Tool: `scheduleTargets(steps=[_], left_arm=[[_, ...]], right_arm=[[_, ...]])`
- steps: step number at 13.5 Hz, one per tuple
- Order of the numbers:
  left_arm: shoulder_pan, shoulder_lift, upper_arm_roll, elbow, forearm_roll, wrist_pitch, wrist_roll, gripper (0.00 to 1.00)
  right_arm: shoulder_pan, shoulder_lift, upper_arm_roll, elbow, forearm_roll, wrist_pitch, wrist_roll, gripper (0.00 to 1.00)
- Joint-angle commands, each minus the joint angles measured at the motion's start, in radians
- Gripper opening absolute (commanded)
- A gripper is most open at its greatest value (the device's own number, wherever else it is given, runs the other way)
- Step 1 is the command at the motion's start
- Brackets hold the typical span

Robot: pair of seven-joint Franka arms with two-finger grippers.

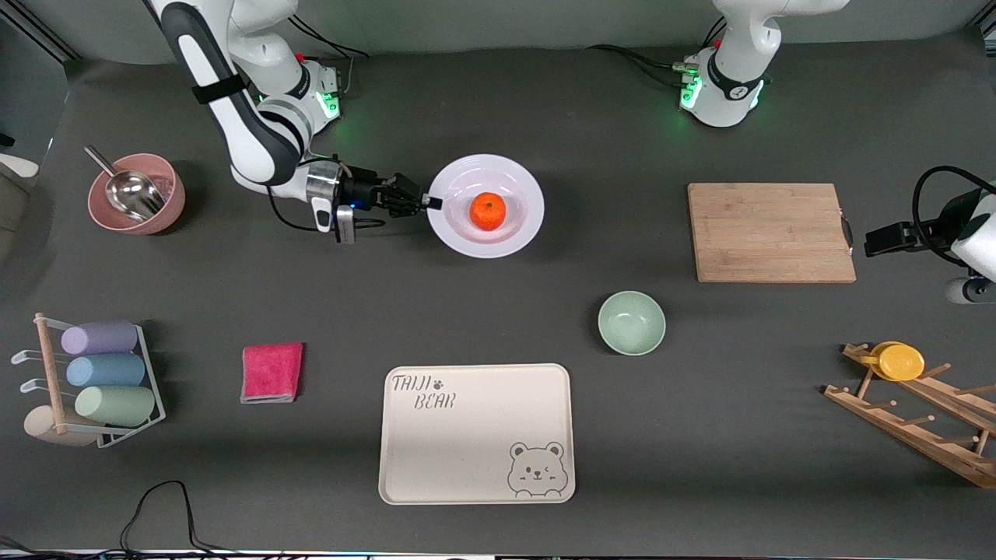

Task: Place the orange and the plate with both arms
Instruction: 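Slide the plate with the right gripper onto the bear tray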

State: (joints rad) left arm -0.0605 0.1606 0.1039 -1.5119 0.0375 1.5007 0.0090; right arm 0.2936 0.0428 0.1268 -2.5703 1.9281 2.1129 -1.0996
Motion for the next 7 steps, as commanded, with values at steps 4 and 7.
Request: scheduleTargets(steps=[4,7], left_arm=[[-0.022,-0.001,0.019,0.018,0.015,-0.025,-0.006,1.00],[-0.021,-0.003,0.020,0.019,0.013,-0.025,0.003,1.00]], right_arm=[[-0.085,0.384,-0.001,0.471,-0.066,-0.013,0.061,0.00],[-0.087,0.588,-0.032,0.785,-0.130,-0.013,0.205,0.00]])
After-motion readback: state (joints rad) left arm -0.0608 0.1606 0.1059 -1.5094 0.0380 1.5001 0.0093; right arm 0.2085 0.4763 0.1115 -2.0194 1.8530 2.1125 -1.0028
